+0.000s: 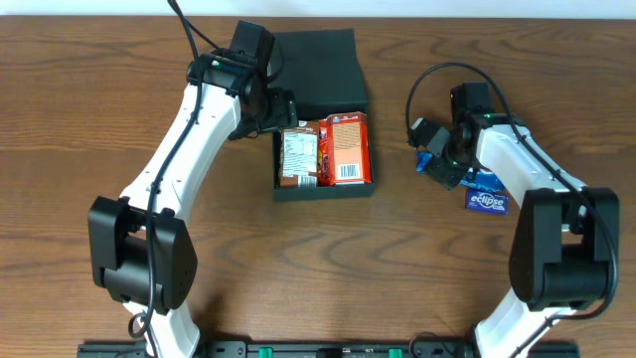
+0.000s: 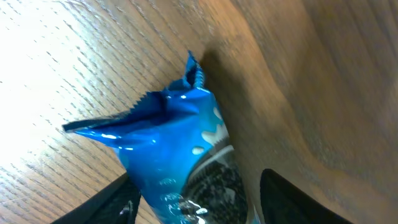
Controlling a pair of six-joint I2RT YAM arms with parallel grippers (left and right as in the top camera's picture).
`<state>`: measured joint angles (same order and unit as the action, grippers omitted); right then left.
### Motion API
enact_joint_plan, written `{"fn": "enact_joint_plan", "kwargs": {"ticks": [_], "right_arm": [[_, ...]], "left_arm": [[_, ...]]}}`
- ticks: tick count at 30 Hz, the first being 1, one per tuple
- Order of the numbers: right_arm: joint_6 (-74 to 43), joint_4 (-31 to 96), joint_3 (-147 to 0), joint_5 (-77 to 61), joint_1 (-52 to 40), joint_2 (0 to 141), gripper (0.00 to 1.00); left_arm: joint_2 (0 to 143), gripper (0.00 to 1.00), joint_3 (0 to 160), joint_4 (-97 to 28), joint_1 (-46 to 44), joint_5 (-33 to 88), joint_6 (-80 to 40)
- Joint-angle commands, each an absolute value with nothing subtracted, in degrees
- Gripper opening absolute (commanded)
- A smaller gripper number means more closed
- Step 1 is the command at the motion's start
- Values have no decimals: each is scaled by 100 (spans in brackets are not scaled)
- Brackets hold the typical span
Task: Pack container
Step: 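Grasp the blue Oreo pack with the right gripper and lift it, then lower the Oreo pack into the black box and release it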
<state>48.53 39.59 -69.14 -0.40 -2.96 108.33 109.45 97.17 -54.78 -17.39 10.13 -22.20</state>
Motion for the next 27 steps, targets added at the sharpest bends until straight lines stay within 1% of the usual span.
{"fn": "enact_joint_plan", "kwargs": {"ticks": [1,2,8,10,12,13,18,19,20,21,25,27], "right_arm": [[4888,3955,-6875,-287,-255,10888,53],[4888,3953,-6875,-342,-255,10888,49],[4825,3951,-6877,-351,-261,10888,40],[4810,3907,-6877,-351,-272,10888,36],[4606,3782,-6879,-349,-276,10888,35],[4497,3691,-6879,-349,-276,10888,33],[4176,3332,-6901,-342,-309,10886,30],[4106,3245,-6901,-344,-316,10886,28],[3979,3162,-6904,-344,-333,10886,26],[3826,3085,-6919,-346,-351,10886,22],[3122,2888,-7111,-344,-493,10886,20],[2812,2886,-7297,-344,-585,10886,17]], "left_arm": [[10807,84,9843,-5452,-1717,993,-2178],[10807,84,9843,-5443,-1715,993,-2178],[10807,84,9843,-5417,-1715,993,-2178],[10807,84,9843,-5415,-1715,993,-2178],[10807,84,9843,-5413,-1715,993,-2178],[10807,84,9843,-5413,-1715,993,-2178],[10807,84,9843,-5413,-1715,993,-2180],[10807,84,9843,-5413,-1715,993,-2180],[10807,84,9843,-5413,-1715,993,-2180],[10807,84,9843,-5413,-1715,993,-2180],[10798,84,9843,-5417,-1675,991,-2178],[10766,83,9843,-5426,-1594,991,-2180]]}}
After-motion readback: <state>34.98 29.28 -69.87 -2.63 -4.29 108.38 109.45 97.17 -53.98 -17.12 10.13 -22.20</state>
